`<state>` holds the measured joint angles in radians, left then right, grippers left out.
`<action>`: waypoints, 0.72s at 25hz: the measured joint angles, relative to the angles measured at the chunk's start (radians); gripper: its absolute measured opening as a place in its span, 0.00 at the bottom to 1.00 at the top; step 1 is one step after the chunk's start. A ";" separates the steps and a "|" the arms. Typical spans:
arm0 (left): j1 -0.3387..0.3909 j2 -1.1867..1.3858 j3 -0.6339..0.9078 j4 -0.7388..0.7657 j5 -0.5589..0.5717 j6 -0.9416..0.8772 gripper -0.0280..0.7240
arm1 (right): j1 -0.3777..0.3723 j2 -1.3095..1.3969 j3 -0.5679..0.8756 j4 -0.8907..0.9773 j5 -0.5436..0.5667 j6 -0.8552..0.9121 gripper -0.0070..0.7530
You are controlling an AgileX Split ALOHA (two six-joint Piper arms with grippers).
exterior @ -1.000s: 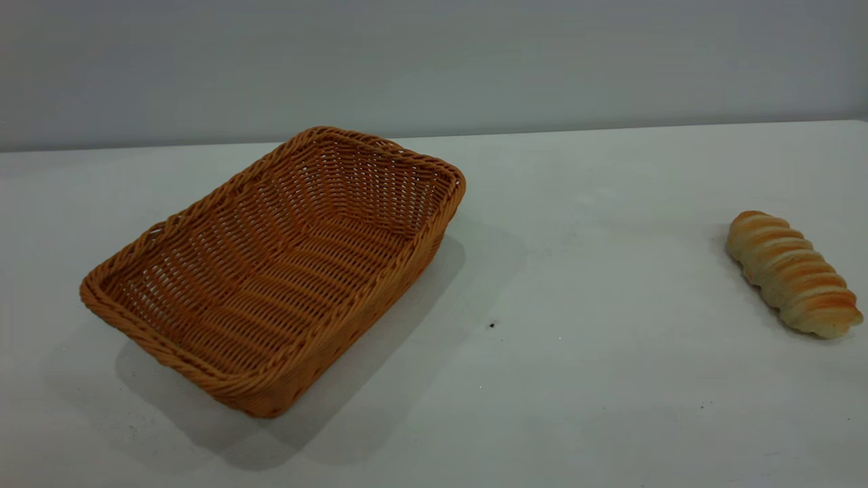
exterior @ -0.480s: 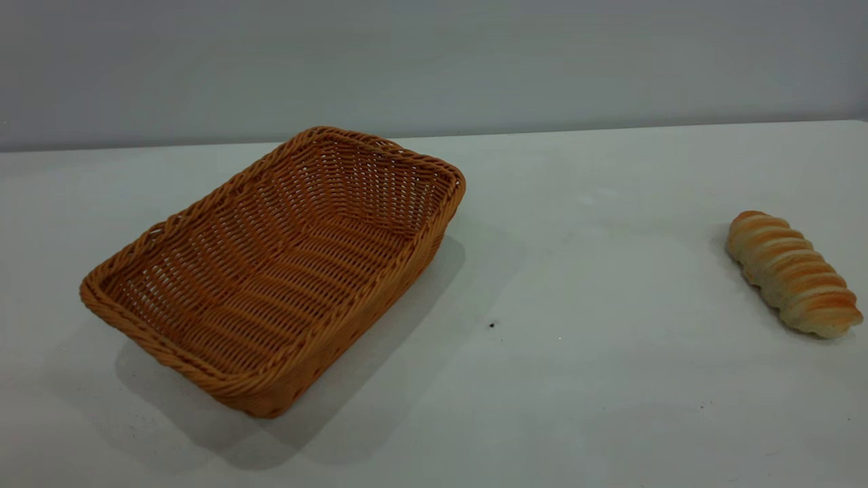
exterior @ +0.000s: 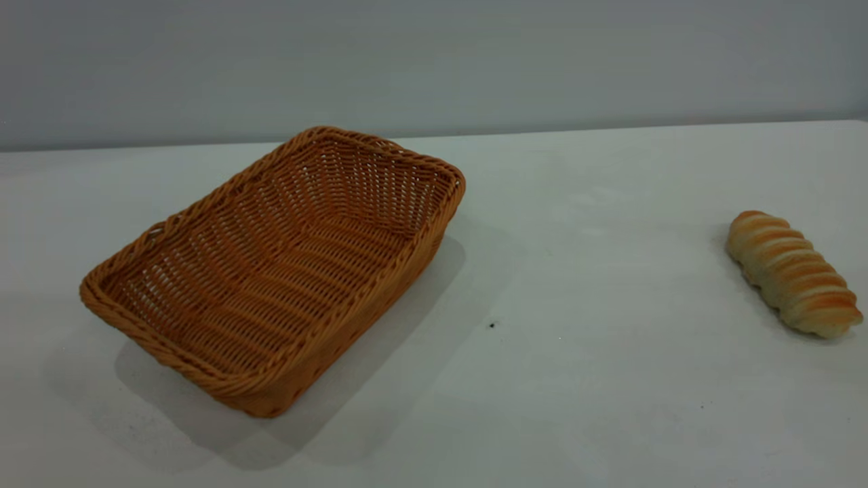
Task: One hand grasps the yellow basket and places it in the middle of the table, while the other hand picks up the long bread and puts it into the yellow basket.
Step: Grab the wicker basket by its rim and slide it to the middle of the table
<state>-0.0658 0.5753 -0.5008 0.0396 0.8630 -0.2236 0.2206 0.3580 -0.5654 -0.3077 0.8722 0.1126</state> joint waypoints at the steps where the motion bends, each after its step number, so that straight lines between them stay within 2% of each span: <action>1: 0.000 0.038 0.000 0.000 -0.024 -0.012 0.69 | 0.000 0.026 0.000 -0.006 -0.021 0.001 0.67; 5: 0.000 0.204 0.000 0.000 -0.129 -0.071 0.69 | 0.000 0.141 0.000 -0.029 -0.100 0.023 0.73; 10: 0.000 0.406 -0.003 -0.040 -0.259 -0.133 0.69 | 0.000 0.270 0.000 -0.036 -0.180 0.074 0.74; 18: 0.000 0.694 -0.005 -0.282 -0.466 -0.134 0.69 | 0.000 0.398 0.000 -0.036 -0.264 0.140 0.74</action>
<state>-0.0658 1.2697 -0.5061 -0.2424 0.3975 -0.3577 0.2206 0.7556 -0.5654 -0.3433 0.6083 0.2529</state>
